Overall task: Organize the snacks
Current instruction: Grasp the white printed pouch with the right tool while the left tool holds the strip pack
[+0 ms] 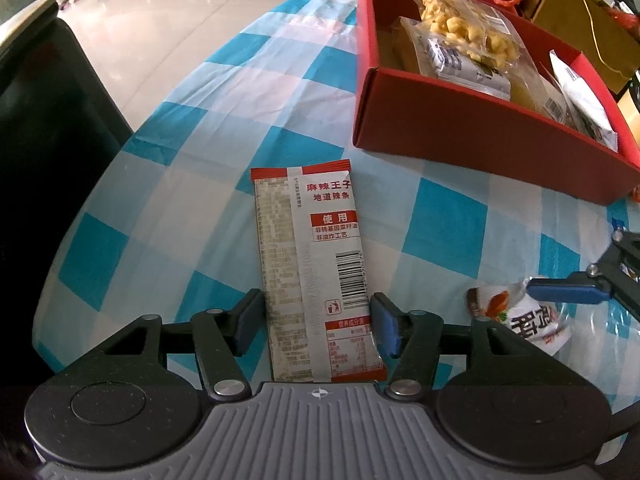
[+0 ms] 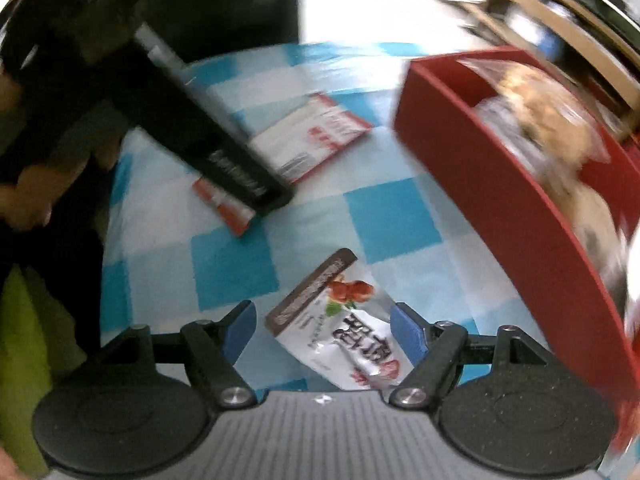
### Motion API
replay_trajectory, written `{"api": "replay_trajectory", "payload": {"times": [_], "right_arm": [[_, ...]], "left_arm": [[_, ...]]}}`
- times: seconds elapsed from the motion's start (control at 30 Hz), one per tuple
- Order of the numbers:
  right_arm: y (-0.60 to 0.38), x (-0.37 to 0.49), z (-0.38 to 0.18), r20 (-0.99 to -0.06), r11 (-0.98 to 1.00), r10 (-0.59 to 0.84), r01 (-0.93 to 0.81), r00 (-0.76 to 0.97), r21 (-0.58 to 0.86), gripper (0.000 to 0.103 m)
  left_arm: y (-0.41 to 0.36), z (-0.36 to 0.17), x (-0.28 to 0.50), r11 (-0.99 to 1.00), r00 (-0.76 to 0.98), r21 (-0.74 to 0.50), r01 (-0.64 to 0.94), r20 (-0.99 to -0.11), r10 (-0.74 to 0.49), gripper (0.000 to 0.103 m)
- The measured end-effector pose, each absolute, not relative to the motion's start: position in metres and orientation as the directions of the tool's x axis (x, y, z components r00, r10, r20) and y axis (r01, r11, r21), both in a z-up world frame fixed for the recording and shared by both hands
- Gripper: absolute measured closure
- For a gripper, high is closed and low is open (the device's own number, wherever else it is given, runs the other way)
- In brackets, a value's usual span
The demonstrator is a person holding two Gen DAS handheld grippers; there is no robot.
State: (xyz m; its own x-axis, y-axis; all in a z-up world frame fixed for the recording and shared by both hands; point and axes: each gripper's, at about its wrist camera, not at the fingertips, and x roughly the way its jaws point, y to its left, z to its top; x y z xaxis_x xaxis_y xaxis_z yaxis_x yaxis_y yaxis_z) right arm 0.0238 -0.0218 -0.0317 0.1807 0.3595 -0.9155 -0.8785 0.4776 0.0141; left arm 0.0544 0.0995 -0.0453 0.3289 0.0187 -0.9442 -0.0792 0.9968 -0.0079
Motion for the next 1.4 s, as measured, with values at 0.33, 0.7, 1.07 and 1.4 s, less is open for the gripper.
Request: {"api": "replay_trajectory", "payload": {"times": [0.33,0.7,1.07,1.4], "right_arm": [[-0.026,0.024,-0.022,-0.930,0.356,0.365,-0.916,-0.044,0.183,0.030],[-0.026,0.006,-0.037,-0.935,0.370,0.355,-0.921,0.020,0.121,0.029],[-0.025,0.004,-0.050,-0.939,0.370,0.339,-0.911,-0.051,0.183,0.000],[-0.023,-0.021,-0.048,-0.932,0.478,0.323,-0.878,0.167,0.008,0.031]], "left_arm": [[0.096,-0.046,0.056,0.998,0.323,0.001,-0.063,-0.946,0.021,0.031],[0.096,-0.047,0.054,0.999,0.332,0.007,-0.046,-0.943,0.022,0.030],[0.093,-0.051,0.053,0.999,0.336,0.026,-0.037,-0.941,0.037,0.021],[0.099,-0.059,0.048,0.996,0.324,0.042,-0.082,-0.944,0.067,0.004]]}}
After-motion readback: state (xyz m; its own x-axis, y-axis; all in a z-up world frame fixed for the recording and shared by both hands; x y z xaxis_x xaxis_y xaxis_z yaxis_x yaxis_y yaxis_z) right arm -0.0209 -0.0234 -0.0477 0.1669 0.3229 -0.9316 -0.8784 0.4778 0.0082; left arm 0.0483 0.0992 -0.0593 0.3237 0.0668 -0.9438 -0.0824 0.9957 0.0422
